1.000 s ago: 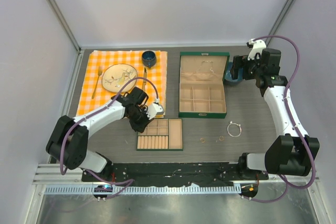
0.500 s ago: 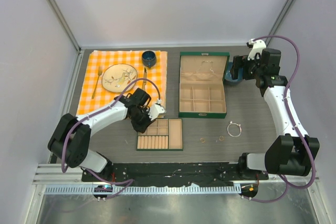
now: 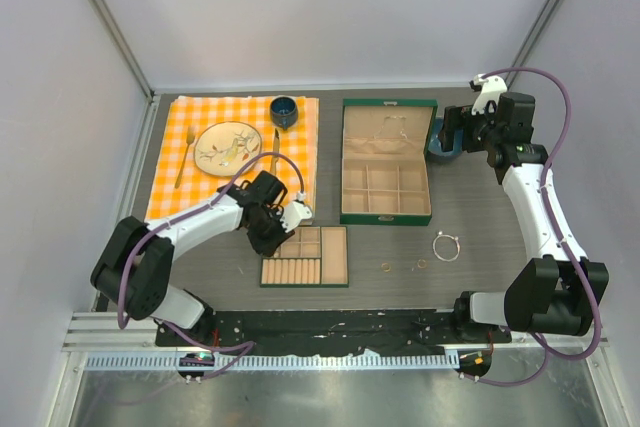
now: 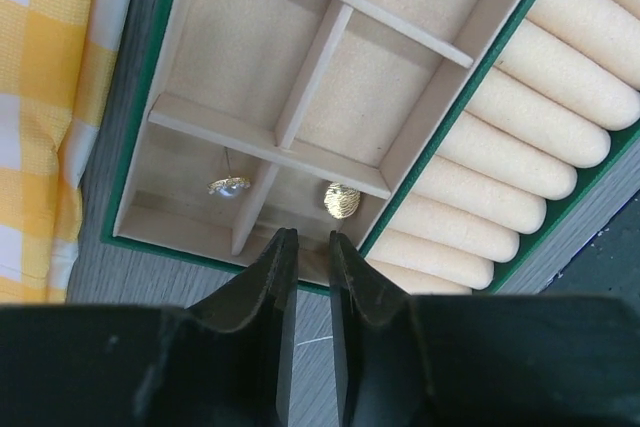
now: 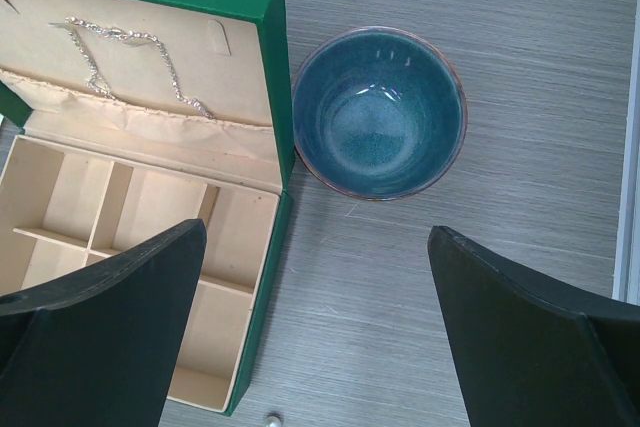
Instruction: Organize the mixed jewelry
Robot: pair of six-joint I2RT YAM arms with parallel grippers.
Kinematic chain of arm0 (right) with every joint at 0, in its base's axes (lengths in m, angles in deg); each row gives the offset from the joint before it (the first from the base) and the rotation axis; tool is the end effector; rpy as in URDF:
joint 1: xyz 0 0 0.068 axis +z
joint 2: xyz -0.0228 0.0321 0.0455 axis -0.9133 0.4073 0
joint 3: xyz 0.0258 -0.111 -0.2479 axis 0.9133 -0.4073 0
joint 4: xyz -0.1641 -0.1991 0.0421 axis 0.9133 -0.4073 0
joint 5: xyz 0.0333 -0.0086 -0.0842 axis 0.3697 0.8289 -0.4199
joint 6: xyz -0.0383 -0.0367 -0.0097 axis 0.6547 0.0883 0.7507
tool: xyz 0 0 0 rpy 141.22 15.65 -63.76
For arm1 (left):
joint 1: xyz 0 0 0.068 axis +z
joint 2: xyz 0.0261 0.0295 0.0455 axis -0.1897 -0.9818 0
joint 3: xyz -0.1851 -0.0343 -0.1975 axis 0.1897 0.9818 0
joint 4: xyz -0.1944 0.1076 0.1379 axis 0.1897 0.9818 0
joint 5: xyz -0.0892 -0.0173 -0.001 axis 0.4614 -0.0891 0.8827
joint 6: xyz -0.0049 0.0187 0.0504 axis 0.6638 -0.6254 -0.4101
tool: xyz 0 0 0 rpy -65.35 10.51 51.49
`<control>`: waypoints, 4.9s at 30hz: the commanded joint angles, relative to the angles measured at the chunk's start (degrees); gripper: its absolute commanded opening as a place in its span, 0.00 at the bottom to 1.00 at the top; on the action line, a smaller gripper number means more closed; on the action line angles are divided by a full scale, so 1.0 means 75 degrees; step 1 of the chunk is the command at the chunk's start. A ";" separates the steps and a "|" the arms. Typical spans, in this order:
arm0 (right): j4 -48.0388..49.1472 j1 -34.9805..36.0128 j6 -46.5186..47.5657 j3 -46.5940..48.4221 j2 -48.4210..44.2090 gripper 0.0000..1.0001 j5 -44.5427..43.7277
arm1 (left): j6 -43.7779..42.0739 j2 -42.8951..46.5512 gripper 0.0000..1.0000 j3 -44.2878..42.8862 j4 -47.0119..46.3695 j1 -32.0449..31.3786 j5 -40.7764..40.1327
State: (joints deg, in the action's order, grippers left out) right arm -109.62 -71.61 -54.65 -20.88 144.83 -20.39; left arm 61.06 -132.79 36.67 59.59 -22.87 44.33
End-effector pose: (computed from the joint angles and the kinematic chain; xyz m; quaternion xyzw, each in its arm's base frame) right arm 0.2962 -0.0207 0.3345 -0.0844 0.8584 0.0406 0.5044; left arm 0.2036 -0.1475 0.1737 0.5032 0.8469 -0.1380 0.1023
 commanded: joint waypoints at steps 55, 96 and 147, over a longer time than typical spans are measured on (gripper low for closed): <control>-0.2299 0.5581 0.2820 -0.3031 -0.0151 0.66 0.0187 | 0.0830 0.1629 0.41 -0.0721 -0.1176 -0.0040 -0.1183; -0.1970 0.6296 0.2504 -0.3207 0.0751 0.45 -0.0774 | 0.0724 0.1805 0.41 -0.0405 -0.1306 -0.0040 -0.1394; -0.1255 0.6882 0.4121 -0.2469 0.1736 0.21 -0.2438 | 0.0748 0.2321 0.42 0.0017 -0.1763 -0.0017 -0.2156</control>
State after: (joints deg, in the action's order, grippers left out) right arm -119.39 -20.38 -23.50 -40.71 156.96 -39.10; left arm 66.87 -116.42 36.45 48.73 -22.85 29.05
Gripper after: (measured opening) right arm 0.160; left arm 0.416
